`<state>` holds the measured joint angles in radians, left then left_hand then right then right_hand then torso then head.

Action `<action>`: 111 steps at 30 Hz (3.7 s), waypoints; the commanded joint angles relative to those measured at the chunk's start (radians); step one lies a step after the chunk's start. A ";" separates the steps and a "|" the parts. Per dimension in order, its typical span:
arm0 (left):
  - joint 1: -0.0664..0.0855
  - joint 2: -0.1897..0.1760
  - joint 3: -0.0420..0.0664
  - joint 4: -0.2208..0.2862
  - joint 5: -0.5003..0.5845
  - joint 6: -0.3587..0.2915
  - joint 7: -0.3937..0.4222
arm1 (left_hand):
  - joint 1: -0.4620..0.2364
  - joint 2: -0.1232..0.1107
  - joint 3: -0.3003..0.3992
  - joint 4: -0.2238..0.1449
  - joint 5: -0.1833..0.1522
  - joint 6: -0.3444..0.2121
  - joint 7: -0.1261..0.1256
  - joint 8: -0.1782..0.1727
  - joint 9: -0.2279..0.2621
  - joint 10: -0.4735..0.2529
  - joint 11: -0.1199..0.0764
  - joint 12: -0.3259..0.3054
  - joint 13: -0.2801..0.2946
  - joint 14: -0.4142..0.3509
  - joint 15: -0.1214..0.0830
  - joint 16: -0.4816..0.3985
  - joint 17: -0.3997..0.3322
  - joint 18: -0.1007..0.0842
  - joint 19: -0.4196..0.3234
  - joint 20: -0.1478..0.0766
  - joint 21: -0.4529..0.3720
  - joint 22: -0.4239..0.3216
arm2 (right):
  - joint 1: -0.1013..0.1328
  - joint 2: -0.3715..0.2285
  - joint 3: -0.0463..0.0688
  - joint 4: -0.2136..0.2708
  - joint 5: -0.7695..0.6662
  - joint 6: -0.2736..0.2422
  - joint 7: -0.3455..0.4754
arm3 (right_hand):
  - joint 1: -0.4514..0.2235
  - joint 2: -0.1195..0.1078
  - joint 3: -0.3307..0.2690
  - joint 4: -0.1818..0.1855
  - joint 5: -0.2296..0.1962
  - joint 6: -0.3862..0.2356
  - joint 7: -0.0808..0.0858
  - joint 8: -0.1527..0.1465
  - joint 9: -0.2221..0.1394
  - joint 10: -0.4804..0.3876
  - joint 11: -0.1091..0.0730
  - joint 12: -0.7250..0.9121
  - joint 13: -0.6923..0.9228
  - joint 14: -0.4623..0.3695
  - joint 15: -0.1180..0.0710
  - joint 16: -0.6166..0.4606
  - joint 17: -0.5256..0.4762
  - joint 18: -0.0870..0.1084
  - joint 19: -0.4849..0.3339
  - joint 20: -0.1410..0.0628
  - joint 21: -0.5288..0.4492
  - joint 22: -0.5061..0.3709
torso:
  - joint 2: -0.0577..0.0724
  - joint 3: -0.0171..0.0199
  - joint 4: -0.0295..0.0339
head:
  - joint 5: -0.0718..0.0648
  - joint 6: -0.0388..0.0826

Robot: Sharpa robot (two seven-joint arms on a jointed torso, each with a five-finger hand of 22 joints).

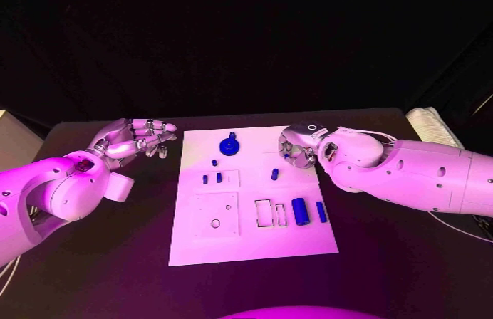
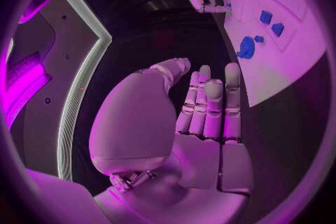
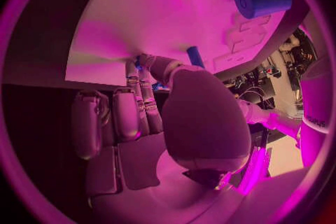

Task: Assemble the parts on the task board

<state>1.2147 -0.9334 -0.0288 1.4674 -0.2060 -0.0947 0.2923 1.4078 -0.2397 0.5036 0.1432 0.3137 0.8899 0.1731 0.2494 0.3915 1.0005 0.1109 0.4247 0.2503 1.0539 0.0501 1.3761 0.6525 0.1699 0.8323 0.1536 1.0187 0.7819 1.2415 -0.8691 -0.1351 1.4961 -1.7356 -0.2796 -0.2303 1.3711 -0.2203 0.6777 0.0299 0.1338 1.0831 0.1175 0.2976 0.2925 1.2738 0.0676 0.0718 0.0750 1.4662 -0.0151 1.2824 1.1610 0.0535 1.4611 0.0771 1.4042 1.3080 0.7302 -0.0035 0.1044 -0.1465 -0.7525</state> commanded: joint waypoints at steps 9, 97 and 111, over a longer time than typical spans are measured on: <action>0.000 0.007 0.001 -0.006 -0.009 -0.005 0.001 | 0.009 0.006 0.001 -0.006 0.002 -0.006 0.002 0.000 -0.001 -0.006 0.002 0.007 0.002 -0.006 0.002 0.000 0.001 0.014 0.000 0.002 -0.005 -0.001 | -0.012 -0.015 -0.010 0.033 -0.025 -0.095 -0.036 | 0.008 0.025 0.018 -0.014 0.005 0.010 0.001 0.011 0.011 0.031 -0.016 0.000 0.004 0.033 -0.012 0.009 -0.001 -0.012 0.030 -0.003 0.018 0.104 | -0.003 -0.0004 -0.0005 | -0.003 0.006; -0.008 0.033 0.001 0.027 -0.003 -0.037 0.009 | 0.011 0.003 -0.007 -0.008 0.004 -0.024 0.015 -0.007 -0.006 -0.028 0.013 0.008 0.005 -0.013 0.010 0.001 -0.007 0.013 0.004 0.007 -0.008 -0.002 | -0.180 0.135 -0.008 0.189 0.026 -0.240 0.053 | 0.004 0.025 0.034 -0.033 0.005 0.007 0.006 0.014 0.022 0.036 -0.014 -0.004 0.005 0.033 -0.012 0.016 0.001 -0.012 0.031 -0.002 0.021 0.108 | 0.000 -0.0018 -0.0001 | 0.183 -0.062; -0.008 0.032 0.001 0.028 -0.004 -0.033 0.006 | 0.011 0.003 -0.007 -0.008 0.004 -0.025 0.015 -0.007 -0.006 -0.030 0.013 0.008 0.005 -0.014 0.011 0.001 -0.009 0.013 0.004 0.007 -0.009 -0.002 | -0.182 0.147 -0.011 0.177 -0.033 -0.210 0.010 | 0.002 0.025 0.035 -0.035 0.004 0.006 0.006 0.014 0.023 0.036 -0.013 -0.005 0.005 0.032 -0.011 0.014 -0.003 -0.011 0.029 -0.002 0.018 0.105 | 0.000 -0.0020 -0.0001 | 0.183 -0.064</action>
<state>1.2070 -0.9030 -0.0290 1.4923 -0.2115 -0.1402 0.2921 1.4122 -0.2354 0.4996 0.1393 0.3137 0.8704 0.1857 0.2454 0.3866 0.9776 0.1269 0.4289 0.2539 1.0431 0.0610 1.3763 0.6442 0.1699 0.8363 0.1575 1.0154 0.7802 1.0625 -0.7237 -0.1433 1.6757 -1.7184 -0.5245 -0.1922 1.3661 -0.2100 0.7048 -0.0032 0.1355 1.0892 0.1178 0.3084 0.3145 1.2813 0.0753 0.0642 0.0775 1.4665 -0.0215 1.2934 1.1596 0.0535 1.4608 0.0771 1.4213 1.3075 0.7302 -0.0057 0.1041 0.0362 -0.8166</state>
